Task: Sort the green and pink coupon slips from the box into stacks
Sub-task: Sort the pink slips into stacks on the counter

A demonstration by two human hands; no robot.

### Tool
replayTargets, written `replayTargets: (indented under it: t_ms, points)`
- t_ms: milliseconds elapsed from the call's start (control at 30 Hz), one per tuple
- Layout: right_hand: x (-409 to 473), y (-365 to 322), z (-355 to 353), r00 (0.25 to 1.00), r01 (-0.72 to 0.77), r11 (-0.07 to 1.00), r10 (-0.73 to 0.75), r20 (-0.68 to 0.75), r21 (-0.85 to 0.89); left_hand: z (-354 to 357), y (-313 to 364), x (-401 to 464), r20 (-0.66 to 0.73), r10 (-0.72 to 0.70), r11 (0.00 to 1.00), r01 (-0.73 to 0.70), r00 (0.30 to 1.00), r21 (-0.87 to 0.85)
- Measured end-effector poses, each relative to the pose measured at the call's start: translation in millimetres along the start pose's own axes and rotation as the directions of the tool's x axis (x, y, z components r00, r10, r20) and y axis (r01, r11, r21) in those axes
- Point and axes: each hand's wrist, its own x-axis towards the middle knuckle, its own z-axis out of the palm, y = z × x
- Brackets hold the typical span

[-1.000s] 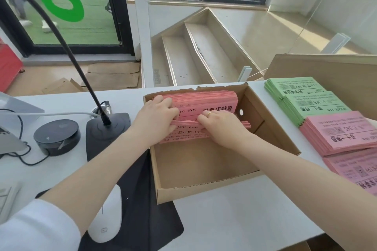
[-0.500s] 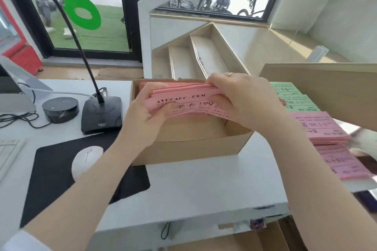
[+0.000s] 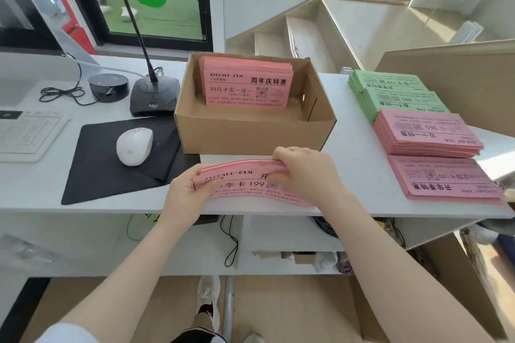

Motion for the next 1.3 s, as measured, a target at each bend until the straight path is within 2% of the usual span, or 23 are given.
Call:
replayTargets:
  t_ms: [67,100,133,200,233,267,300,333,367,433,533,633,767,867,933,1033,1133,1200,1233,1300]
  points:
    - [-9,16,2,0.995,-0.075,0.987,0.083,-0.049,0.143,-2,-2,-2,-0.013,0.017,1.000,-0.018,1.000,-0.013]
    - [-15,28,5,0.988,-0.129,0.946,0.149,-0.043,0.299,-3,-3,-2,-0.014,0.021,0.999,-0.022,1.000,-0.024]
    - [-23,39,9,0.976,-0.179,0.840,0.218,-0.016,0.512,-5,-4,-2,-0.013,0.020,0.999,-0.021,1.000,-0.027]
    - [-41,57,23,0.945,-0.241,0.423,0.307,0.112,0.873,-5,-4,-1,-0.018,0.026,0.999,-0.027,0.999,-0.033]
    - [-49,64,33,0.932,-0.238,0.225,0.326,0.157,0.945,-4,-6,-1,-0.020,0.032,0.999,-0.033,0.999,-0.042]
    - [-55,69,42,0.922,-0.217,0.077,0.344,0.179,0.973,-3,-6,-1,-0.021,0.034,0.998,-0.035,0.999,-0.052]
    - [-59,72,49,0.919,-0.189,-0.021,0.349,0.184,0.982,-1,-7,-1,-0.021,0.035,0.997,-0.036,0.999,-0.064]
    - [-59,70,53,0.924,-0.171,-0.065,0.334,0.183,0.983,-1,-8,-1,-0.019,0.033,0.996,-0.035,0.999,-0.081]
    - [-56,65,54,0.937,-0.174,-0.054,0.297,0.182,0.983,0,-9,0,-0.016,0.028,0.994,-0.029,0.999,-0.104]
    - [-45,45,54,0.961,-0.192,0.037,0.211,0.180,0.981,3,-11,2,-0.009,0.010,0.987,-0.011,1.000,-0.163]
    - [-32,18,60,0.960,-0.156,0.095,0.250,0.128,0.983,5,-11,10,-0.038,-0.002,0.976,-0.007,0.999,-0.215]
    - [-28,23,58,0.946,-0.112,0.094,0.315,0.078,0.989,8,-8,15,-0.019,-0.007,0.968,0.002,1.000,-0.251]
    - [-25,42,44,0.924,-0.057,0.081,0.381,0.022,0.995,10,-1,21,0.080,0.035,0.962,-0.012,0.996,-0.274]
    - [-23,49,44,0.932,-0.132,0.124,0.354,0.080,0.983,12,3,28,0.109,0.023,0.967,0.005,0.994,-0.254]
    - [-23,52,45,0.927,-0.127,0.087,0.364,0.088,0.988,14,5,31,0.072,-0.019,0.965,0.037,0.997,-0.258]
    - [-18,45,41,0.883,-0.046,-0.017,0.467,0.049,0.999,19,8,35,-0.010,-0.068,0.956,0.062,0.998,-0.288]
    - [-8,26,45,0.764,-0.024,0.075,0.645,-0.030,0.997,30,10,36,-0.112,-0.097,0.964,0.066,0.989,-0.256]
    - [-5,19,48,0.720,-0.033,0.145,0.690,-0.077,0.989,33,11,37,-0.138,-0.095,0.971,0.061,0.986,-0.231]
    - [-5,20,49,0.727,-0.040,0.167,0.682,-0.086,0.985,32,9,36,-0.127,-0.081,0.972,0.050,0.989,-0.230]
    - [-11,30,51,0.798,-0.049,0.178,0.599,-0.068,0.983,23,2,34,-0.055,-0.034,0.978,0.022,0.998,-0.210]
